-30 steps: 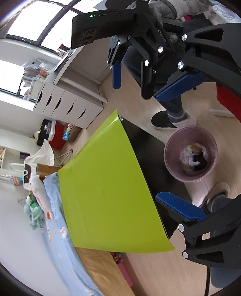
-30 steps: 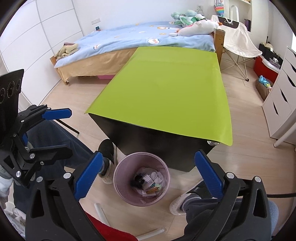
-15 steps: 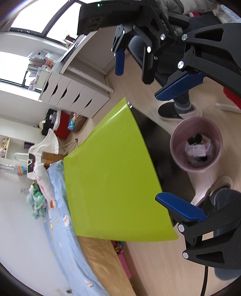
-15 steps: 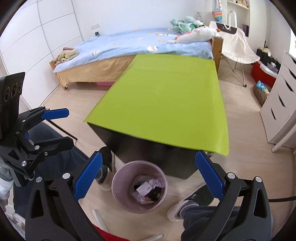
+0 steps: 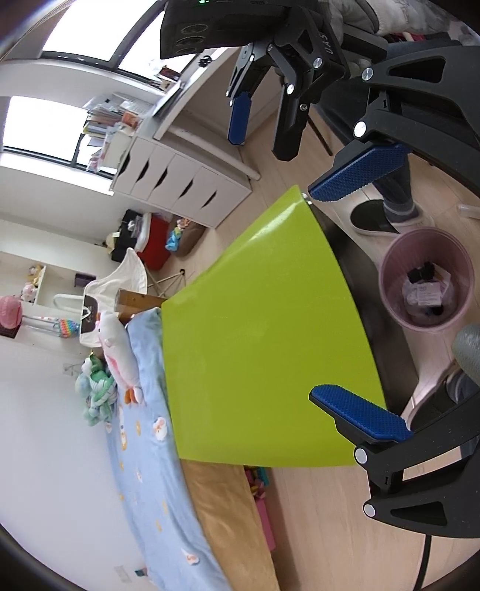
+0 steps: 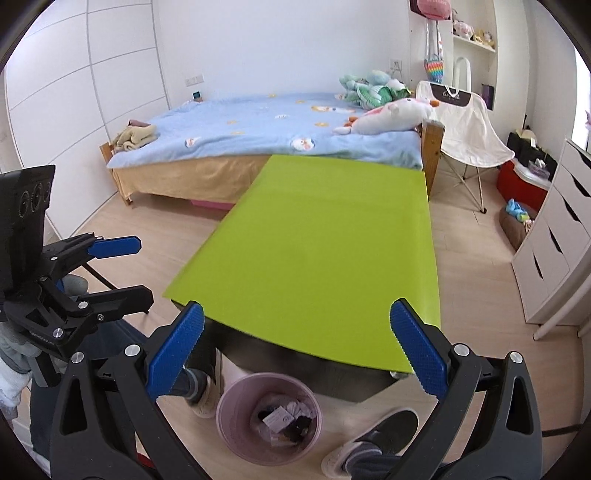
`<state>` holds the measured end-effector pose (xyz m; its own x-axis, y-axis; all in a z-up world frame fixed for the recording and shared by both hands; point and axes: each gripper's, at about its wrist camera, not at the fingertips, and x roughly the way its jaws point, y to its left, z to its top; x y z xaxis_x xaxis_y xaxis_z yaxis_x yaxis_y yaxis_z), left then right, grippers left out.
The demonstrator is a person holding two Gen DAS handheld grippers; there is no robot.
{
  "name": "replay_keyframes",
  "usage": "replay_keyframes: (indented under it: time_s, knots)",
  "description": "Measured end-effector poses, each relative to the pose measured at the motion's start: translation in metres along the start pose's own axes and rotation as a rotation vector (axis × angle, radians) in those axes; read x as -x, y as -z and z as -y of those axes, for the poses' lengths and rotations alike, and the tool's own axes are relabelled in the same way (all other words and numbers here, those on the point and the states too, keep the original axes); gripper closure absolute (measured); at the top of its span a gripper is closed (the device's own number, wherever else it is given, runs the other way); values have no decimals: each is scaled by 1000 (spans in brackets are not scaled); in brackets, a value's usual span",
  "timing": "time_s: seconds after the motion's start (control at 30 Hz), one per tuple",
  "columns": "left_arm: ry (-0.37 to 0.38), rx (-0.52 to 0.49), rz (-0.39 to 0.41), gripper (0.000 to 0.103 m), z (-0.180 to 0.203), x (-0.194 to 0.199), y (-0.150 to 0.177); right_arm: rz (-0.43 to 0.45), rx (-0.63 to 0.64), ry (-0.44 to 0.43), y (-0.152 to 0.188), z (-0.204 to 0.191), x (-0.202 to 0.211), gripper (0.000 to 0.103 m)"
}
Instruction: Collect trash
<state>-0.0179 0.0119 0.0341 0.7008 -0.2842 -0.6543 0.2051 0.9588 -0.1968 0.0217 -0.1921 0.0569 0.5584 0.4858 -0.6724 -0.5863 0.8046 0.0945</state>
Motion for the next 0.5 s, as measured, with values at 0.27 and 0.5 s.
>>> replay_keyframes:
  time_s: [0.27,0.5]
  knots:
    - [-19,35,-20,6,-10,-5,-7,5,2,-12,-11,0,-4,4]
    - [-64,56,-30,6,-14,-8,-11,1,-5,-18,-13,1,-8,4]
